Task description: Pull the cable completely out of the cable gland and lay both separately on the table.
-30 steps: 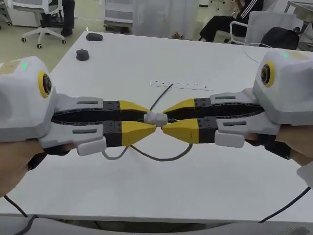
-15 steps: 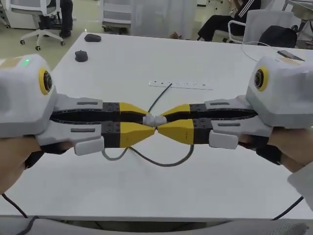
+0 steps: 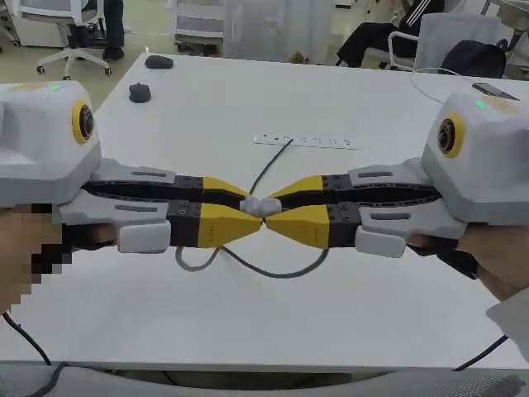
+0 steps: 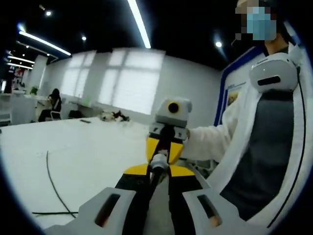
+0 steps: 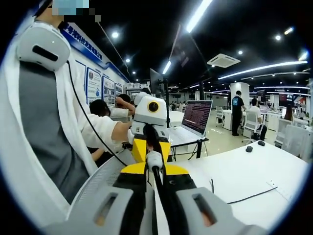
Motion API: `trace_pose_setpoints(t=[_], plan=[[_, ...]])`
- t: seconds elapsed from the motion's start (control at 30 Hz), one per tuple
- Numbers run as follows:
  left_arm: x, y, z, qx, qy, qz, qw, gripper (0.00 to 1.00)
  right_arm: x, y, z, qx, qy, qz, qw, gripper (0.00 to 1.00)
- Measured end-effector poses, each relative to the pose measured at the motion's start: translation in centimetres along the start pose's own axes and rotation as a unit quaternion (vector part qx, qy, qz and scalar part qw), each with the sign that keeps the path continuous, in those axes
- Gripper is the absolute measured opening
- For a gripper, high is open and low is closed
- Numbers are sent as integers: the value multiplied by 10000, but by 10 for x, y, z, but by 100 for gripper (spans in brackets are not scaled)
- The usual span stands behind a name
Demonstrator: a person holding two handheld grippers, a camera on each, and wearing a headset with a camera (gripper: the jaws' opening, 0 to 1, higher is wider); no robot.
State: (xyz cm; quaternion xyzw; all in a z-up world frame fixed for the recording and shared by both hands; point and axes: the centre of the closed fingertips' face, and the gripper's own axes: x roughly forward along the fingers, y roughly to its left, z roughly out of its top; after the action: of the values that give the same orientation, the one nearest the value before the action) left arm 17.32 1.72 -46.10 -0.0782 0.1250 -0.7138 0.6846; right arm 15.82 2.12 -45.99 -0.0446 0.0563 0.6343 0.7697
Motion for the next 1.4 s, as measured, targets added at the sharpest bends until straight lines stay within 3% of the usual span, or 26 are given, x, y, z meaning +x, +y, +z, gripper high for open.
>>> trace_pose_setpoints(t=[0.2,0.27,0.33,0.37,0.4,0.5,0.6,0.7,0.83,0.9,0.97,1.0,1.03,1.07,1.13,1.2,1.3,1.4], plan=[[4,-3,-5,-647,67,-152,9978,13,-2,1,-2,-87,-7,51,9999,8],[4,-5,-8,-1109,128,-200,9936,13,-2,0,-3,-524,82,48,9986,8],[4,-3,-9,-1060,88,-224,9941,13,-2,2,-3,-488,106,78,9987,8],[4,-5,-7,-882,29,-263,9958,13,-2,2,-2,-553,74,103,9984,8],[3,-6,-7,-939,27,-274,9952,13,-2,3,0,-912,5,136,9957,8],[4,-4,-7,-1044,23,-302,9941,13,-2,2,-2,-1195,95,110,9927,9],[5,-3,-9,-1329,-11,-346,9905,13,-2,2,-4,-1720,160,115,9849,9],[6,-1,-12,-1433,7,-330,9891,13,-2,1,-8,-2257,314,135,9736,9],[7,-1,-15,-1271,44,-265,9915,13,-1,2,-12,-2189,393,192,9748,10],[7,0,-15,-1153,58,-232,9930,14,-1,1,-13,-2028,372,196,9783,11],[7,0,-13,-997,3,-220,9948,14,0,-1,-13,-1380,257,176,9899,11],[8,0,-11,-872,-26,-208,9960,14,0,-1,-13,-1095,250,182,9935,12],[8,1,-8,-705,-72,-163,9974,14,-1,-6,-14,-879,322,83,9956,12],[8,1,-6,-508,-85,-130,9986,14,0,-8,-12,-891,268,51,9956,13],[8,-1,-3,-54,-94,-109,9999,14,-1,-7,-6,-396,34,125,9991,20],[8,-2,-1,327,-85,-28,9994,15,-4,-10,-2,209,-134,127,9996,24],[7,0,5,814,-131,150,9965,15,-10,-18,0,881,-377,67,9954,24],[7,-2,8,1050,-163,218,9941,15,-13,-20,-3,1080,-460,20,9931,23]])
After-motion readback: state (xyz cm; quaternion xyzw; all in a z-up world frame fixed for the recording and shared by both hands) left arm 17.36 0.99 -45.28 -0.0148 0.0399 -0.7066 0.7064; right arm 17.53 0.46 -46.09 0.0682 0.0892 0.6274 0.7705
